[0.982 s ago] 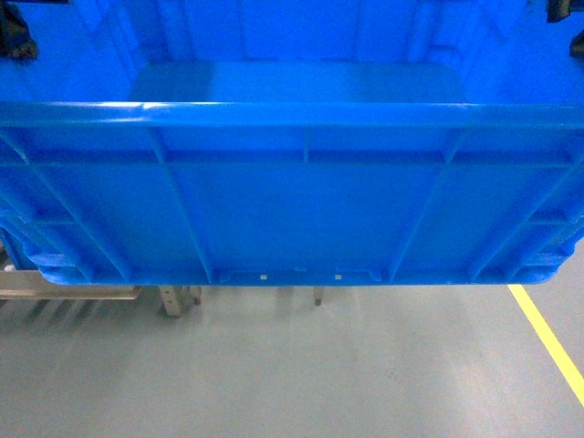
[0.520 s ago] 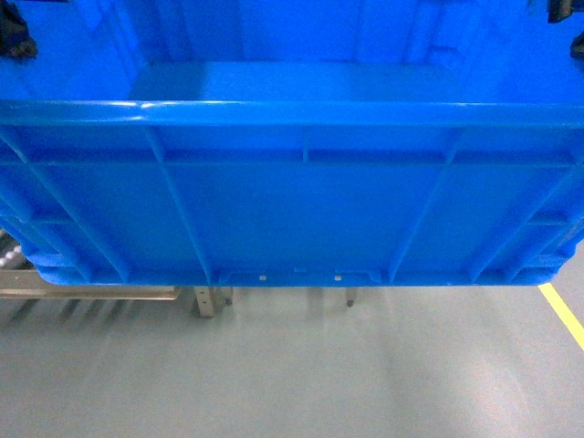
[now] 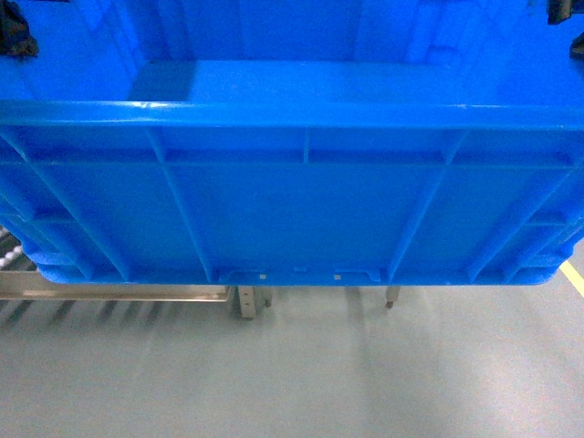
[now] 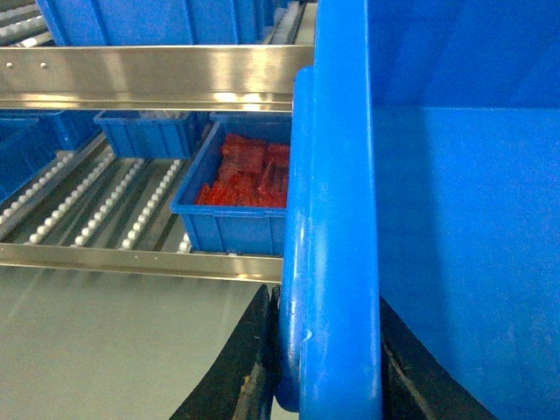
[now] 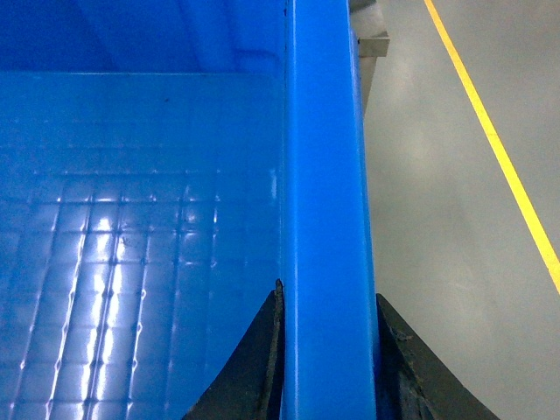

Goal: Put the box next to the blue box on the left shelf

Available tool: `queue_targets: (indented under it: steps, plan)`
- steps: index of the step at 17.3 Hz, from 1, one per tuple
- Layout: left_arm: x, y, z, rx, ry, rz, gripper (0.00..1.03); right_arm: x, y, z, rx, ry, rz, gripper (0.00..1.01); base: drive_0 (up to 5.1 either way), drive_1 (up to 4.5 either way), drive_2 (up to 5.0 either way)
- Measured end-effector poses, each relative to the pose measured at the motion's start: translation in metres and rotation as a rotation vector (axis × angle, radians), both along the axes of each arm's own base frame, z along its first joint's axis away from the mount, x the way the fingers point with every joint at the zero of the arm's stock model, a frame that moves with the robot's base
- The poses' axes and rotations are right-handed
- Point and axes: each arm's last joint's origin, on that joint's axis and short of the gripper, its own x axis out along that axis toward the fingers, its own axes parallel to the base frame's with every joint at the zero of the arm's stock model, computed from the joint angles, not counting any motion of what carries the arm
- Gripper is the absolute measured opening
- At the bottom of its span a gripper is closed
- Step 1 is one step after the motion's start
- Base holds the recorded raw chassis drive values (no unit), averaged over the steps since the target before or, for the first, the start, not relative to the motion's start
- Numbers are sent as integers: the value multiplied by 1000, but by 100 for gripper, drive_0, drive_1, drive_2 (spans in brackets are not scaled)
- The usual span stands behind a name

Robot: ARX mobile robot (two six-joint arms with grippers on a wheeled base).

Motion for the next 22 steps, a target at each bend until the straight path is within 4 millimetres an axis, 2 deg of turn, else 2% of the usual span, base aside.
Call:
queue_targets:
  steps: [22]
  plan:
    - [0,0,0,1,-1,0,20,0,0,0,1,0,1,21,-497,243,243]
